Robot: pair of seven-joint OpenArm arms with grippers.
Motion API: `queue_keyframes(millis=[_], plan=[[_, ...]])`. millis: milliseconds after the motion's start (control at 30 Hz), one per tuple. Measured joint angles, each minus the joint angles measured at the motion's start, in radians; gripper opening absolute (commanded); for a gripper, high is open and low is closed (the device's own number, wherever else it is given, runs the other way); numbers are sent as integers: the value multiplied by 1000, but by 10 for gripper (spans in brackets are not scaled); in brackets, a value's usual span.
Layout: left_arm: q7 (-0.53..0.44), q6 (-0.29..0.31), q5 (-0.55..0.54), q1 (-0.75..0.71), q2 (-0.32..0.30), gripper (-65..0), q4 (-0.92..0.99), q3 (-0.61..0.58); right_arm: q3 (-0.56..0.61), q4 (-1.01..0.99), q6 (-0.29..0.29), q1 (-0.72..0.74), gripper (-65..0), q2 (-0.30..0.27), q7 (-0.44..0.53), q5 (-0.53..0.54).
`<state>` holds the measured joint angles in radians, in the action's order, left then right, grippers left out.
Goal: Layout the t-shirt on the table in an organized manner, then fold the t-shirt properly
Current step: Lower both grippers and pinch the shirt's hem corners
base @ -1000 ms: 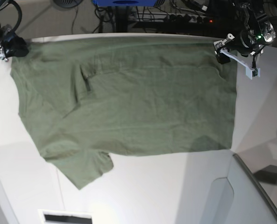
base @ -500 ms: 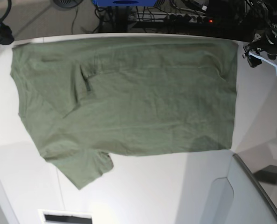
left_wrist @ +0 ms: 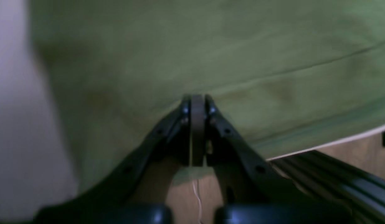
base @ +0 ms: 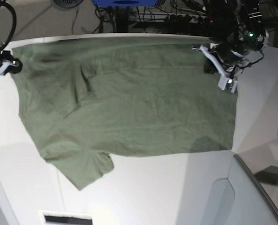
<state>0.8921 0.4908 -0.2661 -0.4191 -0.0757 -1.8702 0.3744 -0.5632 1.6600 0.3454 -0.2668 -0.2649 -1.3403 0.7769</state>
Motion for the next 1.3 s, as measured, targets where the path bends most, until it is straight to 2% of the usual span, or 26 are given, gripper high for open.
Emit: queue_keyframes(millis=[100, 167, 333, 400, 467, 533, 600, 833, 1033, 1100, 1200, 1300], plan=[[-3, -74, 5, 0, 0, -650, -3, -19, 27, -16, -153, 53, -650, 8, 11, -95], [4, -101, 9, -3, -8, -650, 3, -17, 12, -45, -229, 83, -650, 26, 14, -146], [-3, -117, 21, 0, -44, -650, 40, -8, 0, -29, -194, 45, -650, 36, 14, -158], [-16, -122, 84, 3, -46, -650, 59, -2, 22, -9, -148, 35, -650, 36, 76, -156], [-84, -124, 134, 3, -47, -650, 87, -6, 48, 11, -92, 27, -650, 38, 109, -147], [-140, -119, 175, 3, -45, -650, 122, -12, 65, 14, -72, 11, -650, 39, 140, -138], [-157, -117, 211, 3, -38, -650, 158, -11, 71, 6, -74, 0, -650, 39, 132, -158], [-153, -117, 206, 4, -42, -650, 224, 0, 71, 4, -75, 2, -650, 39, 143, -153], [-237, -114, 186, -1, -41, -650, 159, 21, 71, 4, -75, 0, -650, 39, 141, -153], [-222, -110, 213, 29, -45, -650, 167, 53, 71, 4, -75, 0, -650, 38, 140, -153], [-102, -115, 209, 97, -98, -650, 195, 60, 71, 4, -75, 0, -650, 39, 141, -153], [-23, -117, 209, 153, -137, -434, 201, 59, 71, 4, -75, 0, -650, 39, 140, -154]])
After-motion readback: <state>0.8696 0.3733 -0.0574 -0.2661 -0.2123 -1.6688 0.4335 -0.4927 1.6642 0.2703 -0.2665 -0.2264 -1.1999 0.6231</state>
